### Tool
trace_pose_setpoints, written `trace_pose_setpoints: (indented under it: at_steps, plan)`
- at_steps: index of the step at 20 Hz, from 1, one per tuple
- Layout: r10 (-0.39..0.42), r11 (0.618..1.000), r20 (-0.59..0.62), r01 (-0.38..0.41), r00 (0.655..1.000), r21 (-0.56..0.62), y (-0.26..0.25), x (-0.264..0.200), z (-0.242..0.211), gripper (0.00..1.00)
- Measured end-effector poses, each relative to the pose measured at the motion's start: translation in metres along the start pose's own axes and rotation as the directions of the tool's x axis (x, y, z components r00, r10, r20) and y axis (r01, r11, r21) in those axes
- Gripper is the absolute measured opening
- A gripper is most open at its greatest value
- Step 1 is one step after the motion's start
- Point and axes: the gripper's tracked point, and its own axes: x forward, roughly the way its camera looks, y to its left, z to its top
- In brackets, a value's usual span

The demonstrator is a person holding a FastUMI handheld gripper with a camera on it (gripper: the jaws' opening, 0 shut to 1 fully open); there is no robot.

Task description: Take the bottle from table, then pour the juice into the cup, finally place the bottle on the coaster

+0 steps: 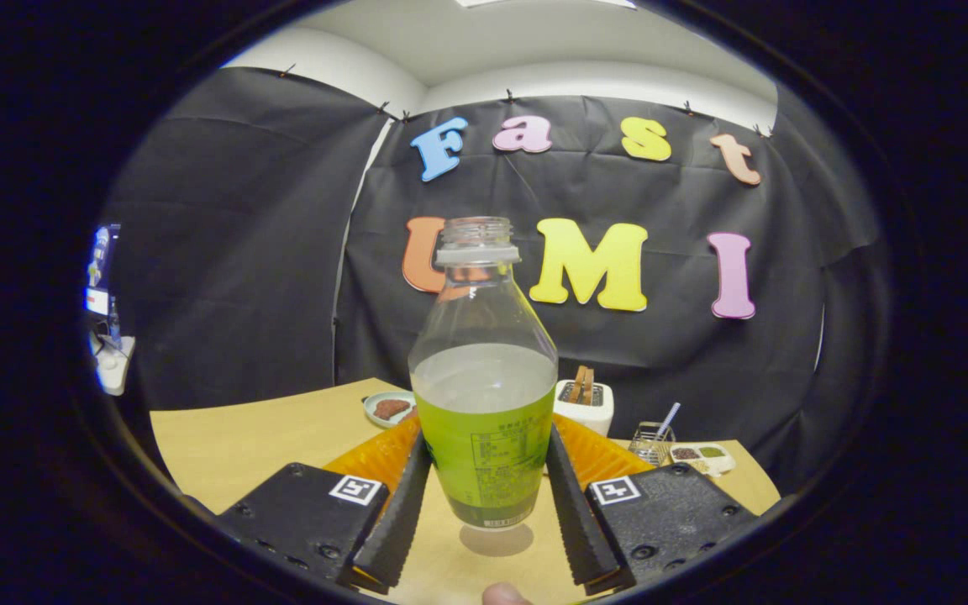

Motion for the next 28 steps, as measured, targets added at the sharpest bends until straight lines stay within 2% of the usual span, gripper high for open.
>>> trace_pose_setpoints:
  at_steps: [4,12,19,28]
  plan:
    - [0.041,0.998,-0.019,-0.040,0.999,0.047,0.005,0.029,-0.017,0.77]
    - [0.014,0.993,-0.145,0.004,0.989,0.120,-0.014,0.072,-0.080,0.77]
    - [-0.005,0.991,-0.229,0.036,0.973,0.132,-0.022,0.092,-0.129,0.79]
    - [-0.026,0.991,-0.259,0.059,0.966,0.121,-0.028,0.097,-0.150,0.82]
